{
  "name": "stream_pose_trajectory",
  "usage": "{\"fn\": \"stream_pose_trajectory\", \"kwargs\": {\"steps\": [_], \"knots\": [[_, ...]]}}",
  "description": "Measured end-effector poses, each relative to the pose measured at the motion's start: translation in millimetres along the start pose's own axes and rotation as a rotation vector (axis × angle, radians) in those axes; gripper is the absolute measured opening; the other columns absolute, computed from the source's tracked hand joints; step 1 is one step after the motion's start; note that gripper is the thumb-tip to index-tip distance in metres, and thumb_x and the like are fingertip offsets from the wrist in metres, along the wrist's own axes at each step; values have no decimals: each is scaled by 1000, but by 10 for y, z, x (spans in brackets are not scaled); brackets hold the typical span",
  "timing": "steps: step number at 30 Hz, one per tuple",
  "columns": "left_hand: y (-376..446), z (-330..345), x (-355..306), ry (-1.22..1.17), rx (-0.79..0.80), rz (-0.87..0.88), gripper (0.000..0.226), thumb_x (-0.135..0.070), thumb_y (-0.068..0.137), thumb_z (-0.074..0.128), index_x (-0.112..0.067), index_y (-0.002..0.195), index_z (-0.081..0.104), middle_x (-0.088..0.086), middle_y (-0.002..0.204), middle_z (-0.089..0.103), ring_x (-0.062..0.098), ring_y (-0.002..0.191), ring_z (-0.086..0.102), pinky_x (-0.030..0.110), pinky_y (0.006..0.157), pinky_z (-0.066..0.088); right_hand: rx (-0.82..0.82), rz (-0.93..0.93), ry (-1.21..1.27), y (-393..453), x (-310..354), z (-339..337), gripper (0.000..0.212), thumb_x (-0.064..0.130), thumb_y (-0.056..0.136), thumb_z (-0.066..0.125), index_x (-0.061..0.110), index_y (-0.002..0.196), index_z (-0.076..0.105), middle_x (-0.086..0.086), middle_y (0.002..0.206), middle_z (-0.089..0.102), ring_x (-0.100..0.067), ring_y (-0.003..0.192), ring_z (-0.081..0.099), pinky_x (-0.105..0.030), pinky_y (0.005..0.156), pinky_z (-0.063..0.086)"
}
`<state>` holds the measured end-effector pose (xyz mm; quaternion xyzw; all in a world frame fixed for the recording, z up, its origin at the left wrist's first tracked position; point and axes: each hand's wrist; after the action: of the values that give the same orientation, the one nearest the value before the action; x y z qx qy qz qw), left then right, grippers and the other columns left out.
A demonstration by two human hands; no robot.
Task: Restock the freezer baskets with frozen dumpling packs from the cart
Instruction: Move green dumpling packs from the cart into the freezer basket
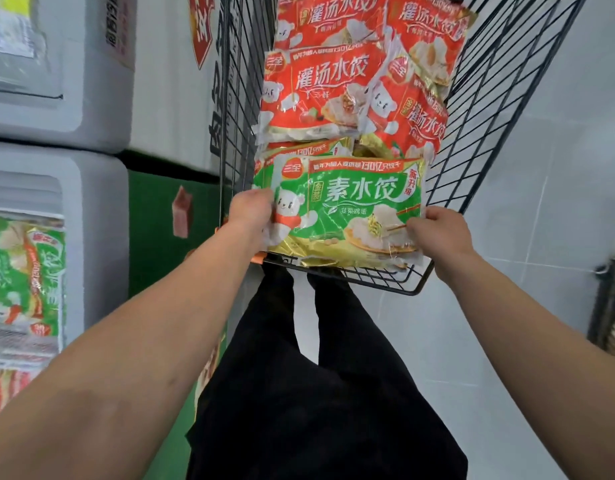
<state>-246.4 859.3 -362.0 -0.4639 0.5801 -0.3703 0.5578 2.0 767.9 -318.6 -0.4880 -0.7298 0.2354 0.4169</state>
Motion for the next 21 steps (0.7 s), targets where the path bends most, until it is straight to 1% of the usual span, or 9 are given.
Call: {"fn": "stream_pose_trajectory", "kwargs": {"steps": [5, 6, 8, 10, 11, 13, 15, 18, 21], "knots": [[-140, -43, 106, -30, 52, 55, 22, -1, 98, 51, 2, 116, 64, 22, 110, 73, 36, 95, 74, 59, 81, 58, 5, -10, 88, -5, 81, -59, 23, 31, 82, 62, 15, 65, 66, -8, 78, 71, -26, 80, 68, -54, 80, 59], [-241, -52, 98, -58, 59, 75, 21, 1, 98, 51, 4, 115, 62, 24, 109, 73, 38, 96, 73, 60, 80, 58, -1, -44, 89, -35, 102, -75, 26, 31, 83, 61, 15, 63, 64, -7, 73, 67, -24, 74, 64, -50, 75, 59], [-397, -81, 96, -110, 55, 117, 17, 3, 97, 53, 6, 111, 60, 26, 106, 72, 41, 93, 73, 61, 79, 57, -4, -115, 93, -77, 147, -89, 31, 30, 85, 60, 8, 62, 61, -5, 66, 58, -20, 66, 52, -40, 62, 46], [-582, -130, 94, -141, 30, 168, 10, 5, 95, 54, 5, 103, 61, 27, 101, 73, 42, 90, 73, 60, 79, 57, 10, -180, 89, -154, 217, -127, 33, 29, 84, 59, -1, 71, 60, -9, 66, 55, -20, 65, 47, -34, 63, 37], [-699, -166, 90, -179, 20, 190, 9, 6, 95, 53, 7, 100, 61, 28, 99, 73, 43, 90, 73, 61, 79, 57, 24, -208, 88, -204, 260, -144, 35, 31, 83, 59, -3, 76, 62, -15, 70, 61, -24, 65, 52, -34, 65, 42], [-887, -258, 88, -231, -2, 228, 12, 5, 95, 53, 10, 104, 60, 28, 97, 73, 43, 90, 73, 59, 77, 58, 60, -231, 91, -264, 356, -154, 41, 38, 80, 61, -2, 88, 66, -23, 91, 70, -37, 82, 67, -45, 83, 56], [-1046, -450, 104, -247, -77, 265, 14, 2, 95, 56, 8, 106, 63, 23, 97, 75, 39, 88, 74, 56, 76, 60, 116, -276, 85, -400, 507, -136, 35, 39, 84, 64, 6, 90, 72, -16, 98, 73, -34, 96, 68, -50, 96, 52], [-1223, -786, 150, -337, -126, 300, 15, -1, 93, 58, 7, 104, 63, 24, 101, 74, 42, 90, 73, 59, 78, 59, 197, -386, 53, -637, 767, -18, 22, 33, 92, 65, 14, 89, 76, 5, 107, 71, -20, 107, 62, -35, 100, 44], [-1448, -1123, 215, -419, -210, 359, 13, 3, 97, 53, 4, 87, 63, 17, 80, 76, 28, 71, 76, 43, 59, 61, 241, -501, 35, -908, 992, 205, 33, 27, 94, 64, 1, 114, 70, -1, 118, 68, -27, 112, 62, -37, 101, 45]]}}
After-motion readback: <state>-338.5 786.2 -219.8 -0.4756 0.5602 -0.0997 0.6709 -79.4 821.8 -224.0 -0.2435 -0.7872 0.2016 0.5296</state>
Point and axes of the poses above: each hand's wrist, its own y-axis towards the middle knuckle, its own z-axis out of the palm, x = y × z
